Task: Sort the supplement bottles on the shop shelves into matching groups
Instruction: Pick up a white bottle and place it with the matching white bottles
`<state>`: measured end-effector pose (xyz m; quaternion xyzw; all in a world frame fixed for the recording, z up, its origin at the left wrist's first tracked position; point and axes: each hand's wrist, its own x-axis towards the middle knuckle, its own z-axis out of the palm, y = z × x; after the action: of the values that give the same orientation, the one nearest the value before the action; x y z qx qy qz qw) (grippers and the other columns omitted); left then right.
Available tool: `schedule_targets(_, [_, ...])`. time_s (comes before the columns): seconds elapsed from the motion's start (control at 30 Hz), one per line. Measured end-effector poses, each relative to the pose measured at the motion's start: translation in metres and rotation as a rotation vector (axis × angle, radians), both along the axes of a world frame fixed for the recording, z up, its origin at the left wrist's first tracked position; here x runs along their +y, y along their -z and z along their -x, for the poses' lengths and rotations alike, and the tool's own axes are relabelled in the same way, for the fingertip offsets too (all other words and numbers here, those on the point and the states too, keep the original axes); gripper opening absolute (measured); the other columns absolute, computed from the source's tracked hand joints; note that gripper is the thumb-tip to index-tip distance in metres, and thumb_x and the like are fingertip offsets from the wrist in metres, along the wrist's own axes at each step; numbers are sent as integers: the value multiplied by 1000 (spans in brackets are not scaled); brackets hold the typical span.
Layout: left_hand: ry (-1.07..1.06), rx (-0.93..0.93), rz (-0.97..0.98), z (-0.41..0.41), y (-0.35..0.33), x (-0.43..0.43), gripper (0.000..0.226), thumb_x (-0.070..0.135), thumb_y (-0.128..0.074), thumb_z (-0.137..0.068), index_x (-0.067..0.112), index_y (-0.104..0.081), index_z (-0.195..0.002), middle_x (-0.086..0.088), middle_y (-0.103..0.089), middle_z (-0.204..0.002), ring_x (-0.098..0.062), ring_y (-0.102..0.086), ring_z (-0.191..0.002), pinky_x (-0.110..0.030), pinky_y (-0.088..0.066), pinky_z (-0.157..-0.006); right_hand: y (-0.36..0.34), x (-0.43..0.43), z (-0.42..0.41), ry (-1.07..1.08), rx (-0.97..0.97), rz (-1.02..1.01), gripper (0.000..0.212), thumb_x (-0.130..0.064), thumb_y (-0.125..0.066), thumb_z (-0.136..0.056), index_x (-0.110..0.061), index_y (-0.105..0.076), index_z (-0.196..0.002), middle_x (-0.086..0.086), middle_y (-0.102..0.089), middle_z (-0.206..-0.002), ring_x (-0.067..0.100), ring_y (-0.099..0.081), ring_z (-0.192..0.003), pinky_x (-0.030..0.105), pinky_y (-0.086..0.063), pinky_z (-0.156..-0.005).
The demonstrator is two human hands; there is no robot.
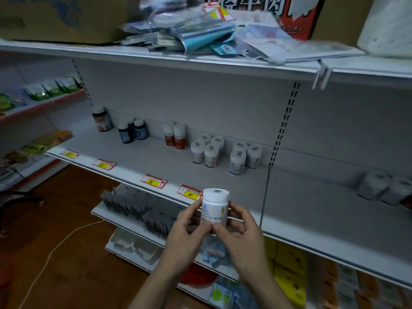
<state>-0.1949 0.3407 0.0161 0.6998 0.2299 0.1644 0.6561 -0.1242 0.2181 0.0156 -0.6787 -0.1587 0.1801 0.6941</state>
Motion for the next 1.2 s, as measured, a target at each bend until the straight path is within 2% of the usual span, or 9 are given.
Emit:
schedule_targets(0.13, [-12, 57, -93, -41, 7, 48, 40, 22, -69, -85, 46, -57, -113, 0, -65, -112, -10, -64, -100, -29, -55, -86, 17, 50, -45, -12, -64, 112, 48, -18, -78, -78, -45, -52, -107, -14, -65, -112, 2, -63, -100, 24, -56, -83])
schedule_targets(0.2, [-15, 72, -154, -60, 10, 71, 38, 14, -64, -89, 40, -59, -116, 1, -67, -109, -7, -64, -95, -22, -54, -78, 18, 73, -64, -33, -88, 158, 47, -19, -77, -79, -41, -52, -112, -19, -63, -106, -6, -61, -94, 16, -54, -78])
schedule_targets(0.3, [-46, 90, -212, -84, 15, 100, 35, 17, -58, -93, 32, -60, -124, 2, -69, -109, -11, -65, -97, -25, -53, -79, 20, 106, -89, -43, -136, 207, 39, -18, -77, -79, -32, -59, -112, -17, -67, -98, -9, -62, -86, 6, -48, -70])
schedule_targets(0.4, [-58, 96, -237, -108, 19, 125, 31, 27, -59, -94, 34, -57, -125, 14, -68, -110, 4, -63, -97, -12, -50, -77, 29, 138, -111, -5, -130, 249, 31, -21, -74, -81, -29, -62, -109, -6, -69, -99, 10, -66, -92, 23, -55, -76])
schedule_targets(0.5, [-104, 102, -259, -131, 27, 151, 41, 42, -62, -90, 29, -54, -127, 13, -66, -114, -1, -62, -105, -24, -51, -86, 34, 168, -126, 37, -52, 256, 19, -31, -68, -84, -33, -63, -102, -10, -70, -98, 10, -67, -92, 38, -57, -81])
schedule_targets(0.67, [-46, 105, -268, -152, 49, 185, 27, 34, -67, -88, 23, -57, -111, 17, -66, -102, -1, -63, -101, -22, -50, -81, 35, 199, -136, 101, -38, 345, 9, -31, -59, -89, -35, -62, -96, -16, -67, -94, 9, -65, -93, 32, -53, -82])
schedule_targets(0.87, [94, 140, -179, -168, 52, 214, 31, 32, -71, -85, 25, -57, -112, 16, -64, -100, 5, -59, -92, -7, -44, -69, 34, 224, -139, 197, -21, 432, 13, -33, -59, -91, -36, -63, -103, -14, -64, -96, 5, -59, -85, 30, -47, -80])
schedule_targets(1.03, [177, 178, -206, -175, 56, 229, 33, 37, -68, -86, 25, -56, -115, 7, -64, -110, -11, -59, -99, -29, -48, -83, 33, 236, -136, 273, -29, 486, 20, -35, -59, -91, -34, -62, -111, -13, -62, -99, 13, -60, -95, 29, -45, -80])
schedule_targets(1.2, [110, 52, -197, -163, 57, 224, 47, 30, -76, -80, 26, -46, -117, 6, -54, -113, -8, -54, -98, -24, -45, -81, 27, 225, -116, 399, -21, 467, 29, -20, -62, -88, -35, -54, -111, -13, -56, -99, 13, -57, -96, 29, -45, -83])
